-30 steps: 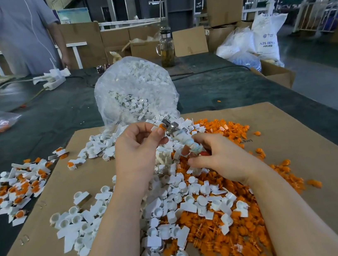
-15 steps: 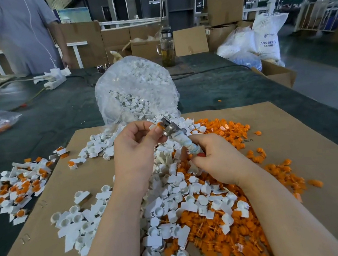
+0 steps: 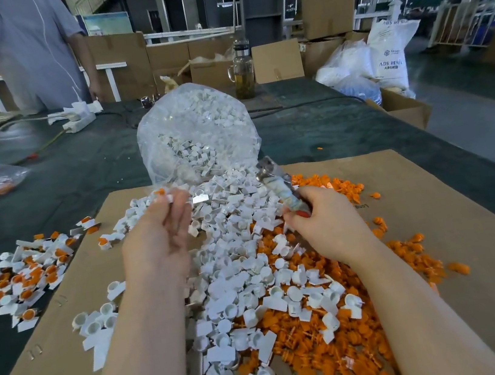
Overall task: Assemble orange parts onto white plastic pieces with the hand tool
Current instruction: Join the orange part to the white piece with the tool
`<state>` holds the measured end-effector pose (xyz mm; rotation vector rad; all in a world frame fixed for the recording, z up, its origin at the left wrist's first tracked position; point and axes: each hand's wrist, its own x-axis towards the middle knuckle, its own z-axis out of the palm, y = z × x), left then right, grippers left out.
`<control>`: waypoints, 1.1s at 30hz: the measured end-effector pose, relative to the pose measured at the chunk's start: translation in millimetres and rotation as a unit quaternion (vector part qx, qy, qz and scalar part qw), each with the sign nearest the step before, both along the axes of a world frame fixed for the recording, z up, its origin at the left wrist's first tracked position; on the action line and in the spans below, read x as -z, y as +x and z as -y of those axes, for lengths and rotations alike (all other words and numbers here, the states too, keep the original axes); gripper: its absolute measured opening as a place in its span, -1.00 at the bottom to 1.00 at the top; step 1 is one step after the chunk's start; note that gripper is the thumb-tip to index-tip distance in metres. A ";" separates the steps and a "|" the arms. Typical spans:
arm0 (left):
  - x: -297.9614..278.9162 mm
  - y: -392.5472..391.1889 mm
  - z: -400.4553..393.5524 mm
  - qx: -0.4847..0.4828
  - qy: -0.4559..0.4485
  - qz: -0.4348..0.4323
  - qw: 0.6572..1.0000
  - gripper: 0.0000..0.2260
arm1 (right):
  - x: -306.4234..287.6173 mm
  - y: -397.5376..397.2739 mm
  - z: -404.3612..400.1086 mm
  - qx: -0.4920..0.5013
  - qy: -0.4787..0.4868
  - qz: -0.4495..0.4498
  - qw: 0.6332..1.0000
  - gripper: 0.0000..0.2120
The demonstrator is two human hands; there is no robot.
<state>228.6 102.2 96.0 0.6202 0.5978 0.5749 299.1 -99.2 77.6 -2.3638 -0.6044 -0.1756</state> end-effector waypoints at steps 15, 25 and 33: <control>7.3 -16.6 -42.6 -0.216 -0.212 0.129 0.944 -0.74 | 12.4 12.6 6.3 0.082 -0.146 -0.036 0.985 -0.77; 10.1 1.9 -0.6 0.124 0.408 -0.186 0.885 -0.90 | 14.0 8.9 -0.1 0.063 -0.169 -0.031 0.983 -0.87; 24.2 14.8 23.5 0.214 0.714 -0.240 0.621 -0.66 | 15.9 11.4 -1.8 0.051 -0.168 -0.059 0.983 -0.94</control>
